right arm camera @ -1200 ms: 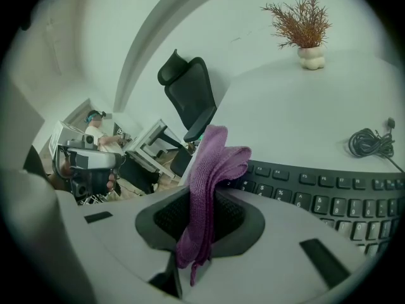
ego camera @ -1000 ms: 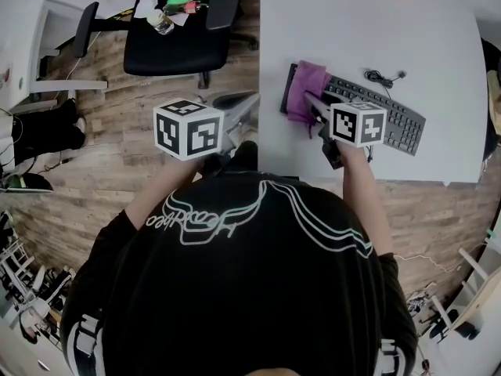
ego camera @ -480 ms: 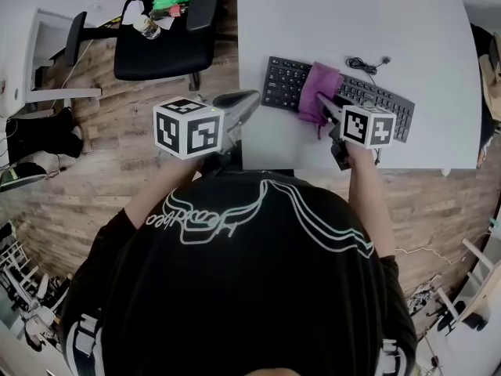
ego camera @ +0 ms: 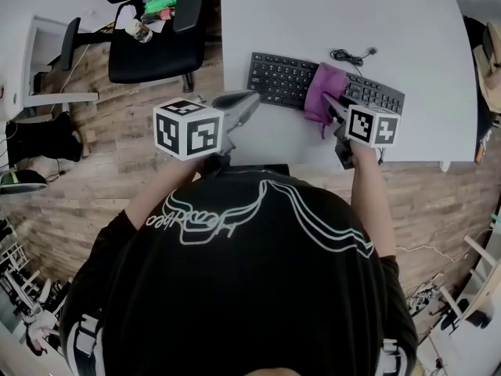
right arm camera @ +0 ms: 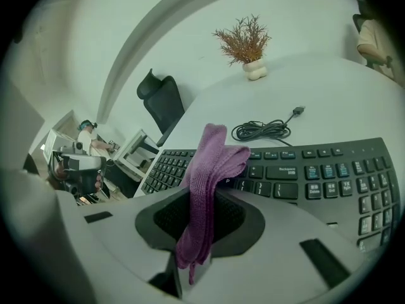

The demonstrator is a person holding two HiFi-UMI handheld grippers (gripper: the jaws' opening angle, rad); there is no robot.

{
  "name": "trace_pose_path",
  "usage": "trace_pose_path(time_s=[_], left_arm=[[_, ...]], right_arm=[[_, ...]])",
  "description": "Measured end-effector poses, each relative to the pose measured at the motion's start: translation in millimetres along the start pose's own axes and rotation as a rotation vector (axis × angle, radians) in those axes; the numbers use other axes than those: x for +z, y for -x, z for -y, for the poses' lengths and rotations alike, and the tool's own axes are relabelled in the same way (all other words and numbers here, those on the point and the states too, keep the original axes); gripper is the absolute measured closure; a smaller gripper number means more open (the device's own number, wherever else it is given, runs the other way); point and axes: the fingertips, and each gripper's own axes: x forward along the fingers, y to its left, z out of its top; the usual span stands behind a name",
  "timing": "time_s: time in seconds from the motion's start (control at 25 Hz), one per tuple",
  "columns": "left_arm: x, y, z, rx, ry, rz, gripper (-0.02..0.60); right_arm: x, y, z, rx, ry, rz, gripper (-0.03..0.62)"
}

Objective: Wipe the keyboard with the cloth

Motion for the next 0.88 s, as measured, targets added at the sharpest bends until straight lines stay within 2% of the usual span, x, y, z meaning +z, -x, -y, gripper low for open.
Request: trace_pose_path(time_s=[0.32,0.6,0.72,0.88], left_arm=[[-9.4,-9.0,1.7,0.039,0.021,0.027,0.577],[-11.0,-18.0,34.1,0.085,0.021,0.101,0.577],[-11.3,-15.2,61.3,0.095,-0.003,0.139,0.577],[-8.3,-1.3,73.2,0.103,-0.032,0.166,0.577]], right_arm=[[-0.8,-0.6,4.3,0.045,-0.021,0.032,0.54],[14.4,28.9,-16.0,0.18,0.088,0.162,0.539],[14.8,61.0,-25.0,0.221,0.134,0.207,0.54],[26.0,91.5,-43.9,0.255,0.165,0.273,0.54]])
